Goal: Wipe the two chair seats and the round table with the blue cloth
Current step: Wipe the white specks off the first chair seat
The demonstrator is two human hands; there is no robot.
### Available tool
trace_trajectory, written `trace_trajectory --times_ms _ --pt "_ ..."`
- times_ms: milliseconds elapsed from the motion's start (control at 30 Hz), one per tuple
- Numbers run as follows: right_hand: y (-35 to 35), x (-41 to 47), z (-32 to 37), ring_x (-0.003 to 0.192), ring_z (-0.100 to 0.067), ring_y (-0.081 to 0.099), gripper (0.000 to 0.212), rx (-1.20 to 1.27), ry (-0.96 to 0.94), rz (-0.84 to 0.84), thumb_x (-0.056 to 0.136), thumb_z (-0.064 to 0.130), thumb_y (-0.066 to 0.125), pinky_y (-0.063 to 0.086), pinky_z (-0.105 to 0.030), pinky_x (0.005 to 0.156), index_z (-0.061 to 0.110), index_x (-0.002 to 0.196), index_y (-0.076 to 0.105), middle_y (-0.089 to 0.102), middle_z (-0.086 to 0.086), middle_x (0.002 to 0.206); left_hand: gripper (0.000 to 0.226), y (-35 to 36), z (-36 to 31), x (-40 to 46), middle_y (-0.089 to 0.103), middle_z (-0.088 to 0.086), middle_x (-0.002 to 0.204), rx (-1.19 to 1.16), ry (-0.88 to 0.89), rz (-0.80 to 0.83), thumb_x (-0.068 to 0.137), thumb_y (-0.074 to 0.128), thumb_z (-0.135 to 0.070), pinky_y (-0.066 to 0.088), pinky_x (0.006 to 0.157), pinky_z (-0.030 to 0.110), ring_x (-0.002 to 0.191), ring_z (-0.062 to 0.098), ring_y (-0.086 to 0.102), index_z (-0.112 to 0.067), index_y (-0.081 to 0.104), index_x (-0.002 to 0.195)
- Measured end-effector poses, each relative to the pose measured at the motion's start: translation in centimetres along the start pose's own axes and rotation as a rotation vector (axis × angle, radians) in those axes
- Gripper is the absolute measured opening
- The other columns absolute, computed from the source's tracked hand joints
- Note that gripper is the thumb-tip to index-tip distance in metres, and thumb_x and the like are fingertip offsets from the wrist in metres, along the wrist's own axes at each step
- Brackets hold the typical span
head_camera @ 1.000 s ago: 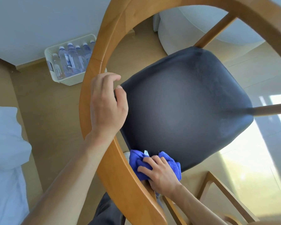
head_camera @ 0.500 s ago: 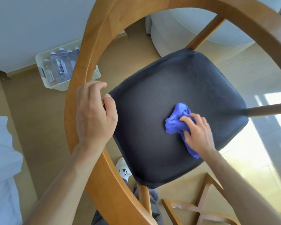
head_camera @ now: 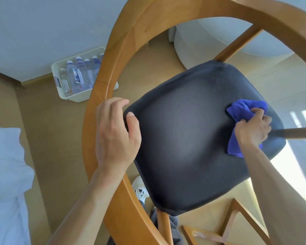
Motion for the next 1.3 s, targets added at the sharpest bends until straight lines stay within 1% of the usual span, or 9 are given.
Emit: trace_trajectory --times_ms 133,233,367,633,767,900,1000,1133,1300 --pt "2.0 -2.6 4.2 0.108 -0.044 0.046 0.044 -0.001 -0.153 0.004 0.085 0.008 0.05 0.039 -0.05 0.091 0.014 0.129 0.047 0.042 -0.02 0.13 0.034 0.0 0.0 0.1 0.06 0.012 0.113 -0.015 -0.011 0.01 0.09 0.043 -0.022 0.034 0.088 0.005 0.107 0.021 0.051 -0.002 0.061 0.111" --pt "4.2 -6.6 7.7 0.099 -0.042 0.048 0.042 -0.012 -0.317 0.012 0.082 0.009 0.055 0.041 -0.048 0.081 0.015 0.123 0.053 0.047 -0.018 0.123 0.034 0.0 -0.1 0.1 0.06 0.012 0.113 -0.011 -0.007 0.008 0.09 0.044 -0.022 0.037 0.086 0.012 0.107 0.021 0.052 -0.002 0.062 0.111" --pt "6.2 -13.0 9.9 0.077 -0.037 0.052 0.041 0.003 -0.52 0.024 0.069 0.005 0.067 0.045 -0.041 0.063 0.017 0.108 0.062 0.057 -0.014 0.108 0.032 0.1 -0.1 0.0 0.06 0.013 0.113 0.0 -0.005 0.011 0.09 0.045 -0.019 0.038 0.087 0.018 0.107 0.021 0.051 -0.002 0.061 0.111" --pt "7.4 -22.6 7.7 0.072 -0.027 0.05 0.051 0.007 -0.81 0.203 0.059 0.003 0.071 0.044 -0.037 0.058 0.021 0.105 0.06 0.057 -0.006 0.103 0.028 0.2 -0.1 0.1 0.059 0.015 0.111 0.03 0.023 0.021 0.09 0.047 -0.014 0.041 0.084 0.023 0.105 0.025 0.052 0.0 0.061 0.11" --pt "7.1 -25.5 5.5 0.078 -0.024 0.051 0.049 0.035 -0.886 0.332 0.06 0.007 0.069 0.046 -0.034 0.062 0.027 0.104 0.057 0.054 0.0 0.107 0.027 0.3 -0.1 0.1 0.058 0.016 0.111 0.044 0.033 0.033 0.091 0.046 -0.013 0.049 0.082 0.036 0.105 0.027 0.051 0.0 0.061 0.11" --pt "6.8 -26.3 4.4 0.086 -0.024 0.054 0.05 0.053 -0.917 0.426 0.064 0.012 0.068 0.05 -0.035 0.07 0.031 0.108 0.054 0.056 0.001 0.114 0.029 0.5 -0.2 0.0 0.057 0.016 0.112 0.081 0.046 0.065 0.089 0.047 -0.014 0.049 0.079 0.036 0.106 0.028 0.05 -0.001 0.06 0.111" --pt "6.7 -26.3 3.9 0.085 -0.023 0.053 0.046 0.028 -0.972 0.456 0.069 0.015 0.065 0.049 -0.036 0.07 0.032 0.11 0.053 0.055 0.001 0.117 0.029 0.5 -0.2 -0.1 0.056 0.017 0.114 0.1 0.062 0.085 0.088 0.049 -0.012 0.05 0.081 0.04 0.107 0.029 0.049 -0.001 0.06 0.112" --pt "6.3 -24.8 3.3 0.079 -0.024 0.051 0.047 -0.027 -0.963 0.38 0.063 0.011 0.064 0.048 -0.035 0.067 0.031 0.105 0.056 0.055 0.001 0.114 0.026 0.5 -0.3 -0.3 0.055 0.017 0.115 0.107 0.079 0.101 0.087 0.054 -0.006 0.05 0.081 0.042 0.108 0.03 0.047 0.0 0.06 0.112" --pt "5.0 -19.1 2.3 0.072 -0.026 0.051 0.049 -0.06 -0.865 0.206 0.056 0.003 0.069 0.049 -0.035 0.065 0.026 0.099 0.061 0.059 -0.002 0.106 0.036 0.5 -0.5 -0.4 0.055 0.018 0.115 0.14 0.061 0.111 0.085 0.045 -0.017 0.048 0.079 0.04 0.109 0.03 0.045 0.0 0.06 0.113"
Point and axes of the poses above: each hand's wrist, its own x-axis towards the middle knuckle, its own y-axis out of the palm, z = x × y, the point moved 6 cm from there along x, towards the middle knuckle
